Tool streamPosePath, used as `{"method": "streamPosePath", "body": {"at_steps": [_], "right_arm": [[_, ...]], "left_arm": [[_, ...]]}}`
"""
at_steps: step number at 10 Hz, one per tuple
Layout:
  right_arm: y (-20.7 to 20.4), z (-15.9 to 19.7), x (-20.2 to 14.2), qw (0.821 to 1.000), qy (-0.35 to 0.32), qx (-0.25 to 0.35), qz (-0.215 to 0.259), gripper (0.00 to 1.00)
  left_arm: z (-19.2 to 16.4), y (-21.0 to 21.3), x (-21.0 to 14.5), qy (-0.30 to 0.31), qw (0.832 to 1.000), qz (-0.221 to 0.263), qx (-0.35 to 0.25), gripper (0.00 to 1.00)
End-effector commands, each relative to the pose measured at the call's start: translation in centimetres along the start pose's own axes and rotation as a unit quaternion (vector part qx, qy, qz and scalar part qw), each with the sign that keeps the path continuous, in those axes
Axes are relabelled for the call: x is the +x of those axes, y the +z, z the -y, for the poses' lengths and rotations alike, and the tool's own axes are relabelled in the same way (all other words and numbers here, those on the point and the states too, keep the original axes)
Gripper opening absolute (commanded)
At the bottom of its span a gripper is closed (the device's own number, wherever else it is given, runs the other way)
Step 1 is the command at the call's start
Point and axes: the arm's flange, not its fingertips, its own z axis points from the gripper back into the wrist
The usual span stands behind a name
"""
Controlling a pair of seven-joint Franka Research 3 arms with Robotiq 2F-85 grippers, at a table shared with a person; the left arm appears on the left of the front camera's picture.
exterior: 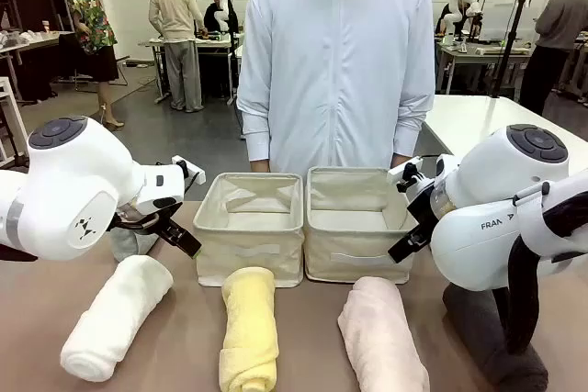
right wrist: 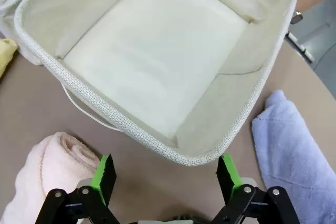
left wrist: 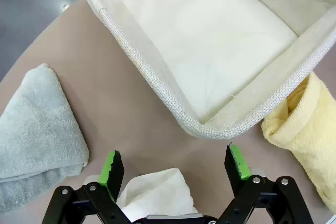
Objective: Sort the towels based on their folding style.
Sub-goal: Pick up one triangle-folded towel and place it in the left Fabric basket.
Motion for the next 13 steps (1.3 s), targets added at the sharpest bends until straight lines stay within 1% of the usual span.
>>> {"method": "streamPosePath", "body": {"at_steps": [1,13], "right_arm": [[0.00,0.00,0.00,1.000,0.000,0.000,0.000,1.00],[0.00,0.00,0.00,1.000,0.000,0.000,0.000,1.00]], "left_arm": [[0.01,0.00,0.00,0.000,1.000,0.000,0.000,1.00],[0.01,0.00,0.00,0.000,1.000,0.000,0.000,1.00]]}}
